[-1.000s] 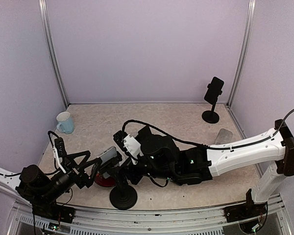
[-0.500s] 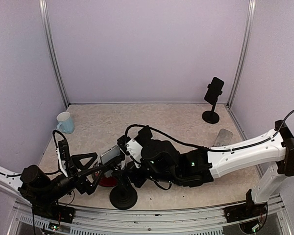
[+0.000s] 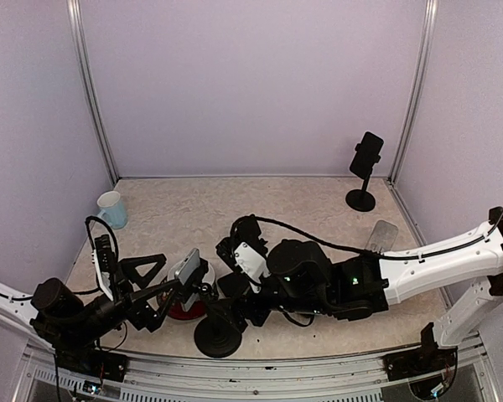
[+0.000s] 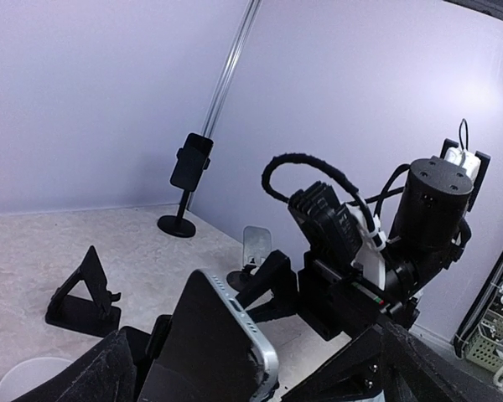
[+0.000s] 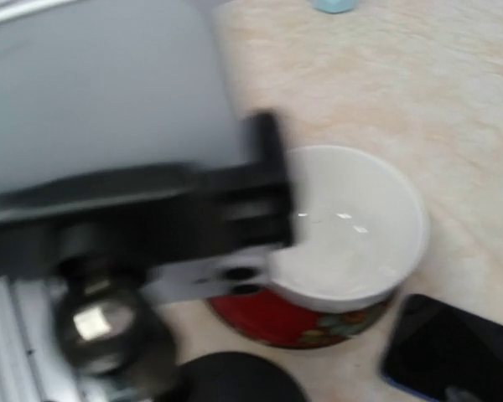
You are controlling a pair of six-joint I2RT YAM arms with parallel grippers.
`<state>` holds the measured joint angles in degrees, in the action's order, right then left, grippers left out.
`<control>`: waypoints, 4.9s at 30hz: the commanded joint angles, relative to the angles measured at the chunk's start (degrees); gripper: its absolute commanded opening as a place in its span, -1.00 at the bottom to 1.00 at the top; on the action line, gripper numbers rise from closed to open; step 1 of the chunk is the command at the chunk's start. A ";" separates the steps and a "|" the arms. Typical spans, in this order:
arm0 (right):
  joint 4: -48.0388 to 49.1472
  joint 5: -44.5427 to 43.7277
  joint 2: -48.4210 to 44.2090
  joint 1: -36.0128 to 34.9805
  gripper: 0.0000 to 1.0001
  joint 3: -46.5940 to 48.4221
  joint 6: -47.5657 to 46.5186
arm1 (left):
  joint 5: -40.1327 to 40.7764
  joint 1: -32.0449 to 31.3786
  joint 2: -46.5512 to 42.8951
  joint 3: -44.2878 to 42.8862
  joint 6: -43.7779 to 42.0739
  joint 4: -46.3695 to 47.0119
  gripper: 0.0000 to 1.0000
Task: Place the phone on the phone stand
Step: Pick up the phone stand with the phone from the corner of the board, then pass from the right arm to the left
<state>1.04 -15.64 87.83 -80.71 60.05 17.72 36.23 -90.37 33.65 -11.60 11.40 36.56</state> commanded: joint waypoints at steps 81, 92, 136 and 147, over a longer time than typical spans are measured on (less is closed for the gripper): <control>6.41 39.86 -10.74 3.98 -1.00 -2.97 -17.16 | -45.21 13.53 9.50 -17.43 -2.15 -21.68 0.91; 4.60 38.84 -10.96 3.98 -1.00 -1.73 -17.96 | -48.33 13.99 10.12 -17.51 -1.32 -22.39 0.90; 3.36 41.45 -8.85 3.98 -1.00 0.66 -17.36 | -48.27 14.74 9.14 -15.95 -2.99 -23.28 0.81; 1.67 42.66 -7.49 3.98 -1.00 2.44 -17.72 | -50.51 15.17 11.67 -16.10 -2.81 -22.91 0.59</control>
<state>-3.79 24.86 80.79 -76.47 57.78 0.23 -12.34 -75.40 43.81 -27.86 8.73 12.75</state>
